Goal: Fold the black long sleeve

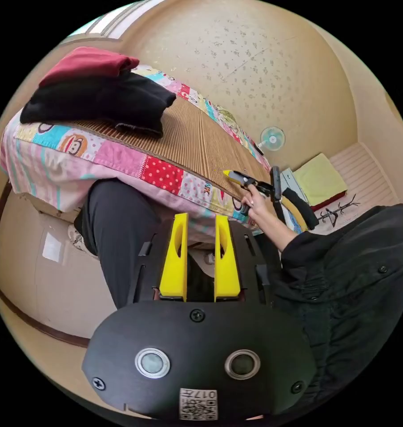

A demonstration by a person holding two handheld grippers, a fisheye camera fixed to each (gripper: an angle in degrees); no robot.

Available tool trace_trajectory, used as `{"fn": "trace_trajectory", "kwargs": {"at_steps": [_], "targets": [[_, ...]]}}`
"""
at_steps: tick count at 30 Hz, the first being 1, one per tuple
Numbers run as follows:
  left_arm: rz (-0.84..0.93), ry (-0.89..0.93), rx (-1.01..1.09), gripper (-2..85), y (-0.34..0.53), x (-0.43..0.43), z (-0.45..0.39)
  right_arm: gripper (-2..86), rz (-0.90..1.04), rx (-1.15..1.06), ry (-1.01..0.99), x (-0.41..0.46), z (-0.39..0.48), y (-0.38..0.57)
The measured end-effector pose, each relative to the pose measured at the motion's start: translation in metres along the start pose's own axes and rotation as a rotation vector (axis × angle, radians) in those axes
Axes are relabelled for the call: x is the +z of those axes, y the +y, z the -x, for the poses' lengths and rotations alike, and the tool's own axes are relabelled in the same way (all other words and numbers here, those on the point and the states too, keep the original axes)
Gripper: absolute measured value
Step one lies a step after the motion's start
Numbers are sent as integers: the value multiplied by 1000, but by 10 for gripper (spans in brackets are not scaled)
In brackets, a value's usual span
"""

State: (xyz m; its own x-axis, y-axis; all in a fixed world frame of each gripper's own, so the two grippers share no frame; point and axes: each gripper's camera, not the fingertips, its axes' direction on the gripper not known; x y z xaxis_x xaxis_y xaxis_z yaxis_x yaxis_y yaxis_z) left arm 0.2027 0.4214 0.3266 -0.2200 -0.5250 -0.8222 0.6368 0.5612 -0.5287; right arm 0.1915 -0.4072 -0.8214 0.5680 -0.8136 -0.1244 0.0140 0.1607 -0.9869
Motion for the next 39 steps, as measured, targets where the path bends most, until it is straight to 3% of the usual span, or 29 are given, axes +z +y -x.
{"fn": "trace_trajectory", "kwargs": {"at_steps": [5, 7, 11, 16, 18, 20, 22, 25, 27, 31, 33, 35, 37, 39], "targets": [[191, 29, 74, 91, -35, 63, -18, 26, -340, 474, 586, -202, -128, 103], [225, 32, 127, 90, -52, 83, -40, 31, -473, 541, 709, -268, -141, 127], [218, 24, 204, 89, -71, 96, -87, 53, -646, 561, 987, -370, -147, 148], [170, 29, 287, 76, -70, 97, -145, 91, -772, 480, 1072, -422, -161, 135], [176, 54, 286, 76, -63, 100, -149, 103, -722, 580, 990, -424, -195, 129], [199, 74, 283, 75, -56, 103, -148, 82, -618, 758, 738, -418, -242, 132], [222, 56, 260, 74, -48, 104, -141, 50, -766, 801, 585, -429, -226, 147], [212, 44, 229, 69, -44, 96, -131, 31, -990, 544, 490, -444, -135, 146], [198, 57, 213, 67, -45, 91, -127, 25, -986, 410, 486, -439, -71, 131], [199, 58, 230, 65, -54, 92, -133, 18, -859, 78, 503, -376, 46, 117], [200, 59, 246, 65, -57, 94, -139, 18, -739, 24, 306, -336, 66, 117], [201, 72, 256, 65, -58, 97, -143, 19, -615, -101, -54, -280, 87, 131], [216, 84, 259, 65, -58, 100, -144, 25, -613, -133, -152, -252, 102, 148], [230, 83, 265, 65, -55, 101, -143, 40, -605, -47, -65, -238, 107, 155]]}}
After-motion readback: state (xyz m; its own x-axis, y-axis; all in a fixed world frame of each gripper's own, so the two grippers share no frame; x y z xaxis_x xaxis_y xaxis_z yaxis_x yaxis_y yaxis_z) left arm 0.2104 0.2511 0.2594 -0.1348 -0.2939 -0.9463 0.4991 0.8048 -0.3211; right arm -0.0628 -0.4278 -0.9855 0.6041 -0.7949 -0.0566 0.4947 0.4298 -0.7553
